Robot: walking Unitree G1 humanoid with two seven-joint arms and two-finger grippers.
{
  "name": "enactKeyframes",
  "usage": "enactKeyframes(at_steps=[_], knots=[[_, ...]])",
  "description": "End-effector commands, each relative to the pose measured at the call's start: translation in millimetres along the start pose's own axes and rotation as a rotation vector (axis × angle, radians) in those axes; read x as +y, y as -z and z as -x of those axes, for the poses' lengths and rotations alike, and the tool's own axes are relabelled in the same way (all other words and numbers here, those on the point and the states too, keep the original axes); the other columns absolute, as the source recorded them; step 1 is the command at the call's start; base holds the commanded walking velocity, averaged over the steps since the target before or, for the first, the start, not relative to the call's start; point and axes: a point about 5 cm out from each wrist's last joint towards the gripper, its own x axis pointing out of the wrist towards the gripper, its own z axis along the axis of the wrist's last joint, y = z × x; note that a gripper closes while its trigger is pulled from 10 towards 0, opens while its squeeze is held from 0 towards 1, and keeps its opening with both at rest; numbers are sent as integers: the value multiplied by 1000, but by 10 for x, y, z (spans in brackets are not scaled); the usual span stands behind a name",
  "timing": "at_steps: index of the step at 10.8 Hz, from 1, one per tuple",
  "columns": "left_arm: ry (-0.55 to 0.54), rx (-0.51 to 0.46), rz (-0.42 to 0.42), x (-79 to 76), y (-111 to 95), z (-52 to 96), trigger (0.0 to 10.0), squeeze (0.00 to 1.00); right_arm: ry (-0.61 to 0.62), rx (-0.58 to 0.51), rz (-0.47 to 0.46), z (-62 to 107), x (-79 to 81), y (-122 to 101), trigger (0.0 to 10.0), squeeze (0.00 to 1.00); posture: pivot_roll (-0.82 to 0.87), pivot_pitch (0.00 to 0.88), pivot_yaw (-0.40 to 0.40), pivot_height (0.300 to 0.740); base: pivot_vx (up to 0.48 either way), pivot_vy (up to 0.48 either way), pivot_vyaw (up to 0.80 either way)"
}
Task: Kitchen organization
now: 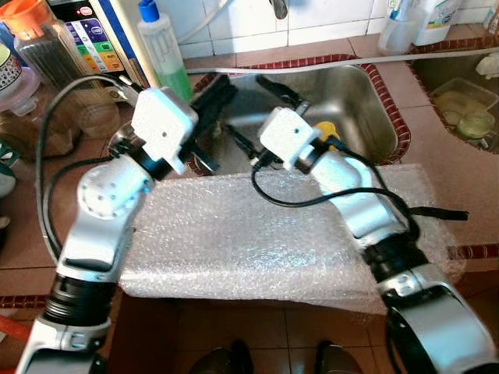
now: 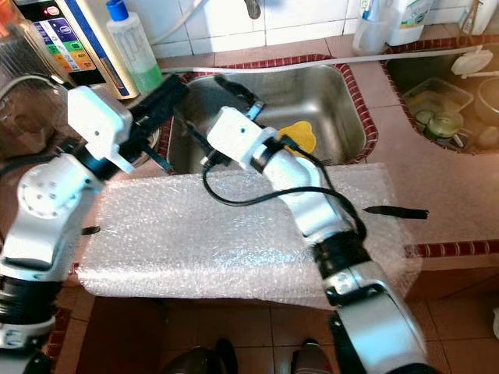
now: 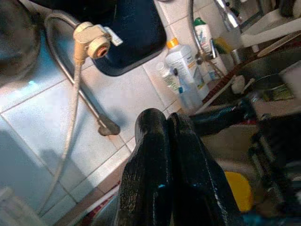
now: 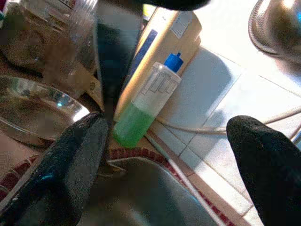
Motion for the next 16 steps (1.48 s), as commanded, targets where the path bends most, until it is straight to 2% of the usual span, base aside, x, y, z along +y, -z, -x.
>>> enactKeyframes(at_steps=[1,3,4,5,11,16], knots=[[27,-22,1,-43,-66,7,0,0,-32,-38,-31,-79,39,-60,10000,0,-123,207,168,740,0,0,0],[35,-32,18,-91,-87,-4,0,0,-51,-36,-84,-113,100,-42,10000,0,-121,209,167,740,0,0,0],[41,-38,29,-126,-98,-11,0,0,-69,-29,-119,-129,161,-21,3608,0,-120,211,165,740,0,0,0],[42,-40,35,-139,-104,-18,0,0,-77,-29,-135,-132,175,-11,0,0,-124,213,162,740,0,0,0],[48,-47,51,-170,-116,-33,0,0,-81,-10,-176,-106,200,57,0,0,-128,212,158,740,0,0,0],[68,-52,72,-220,-120,-33,0,0,-75,-8,-153,-71,206,85,0,0,-126,211,158,740,0,0,0]])
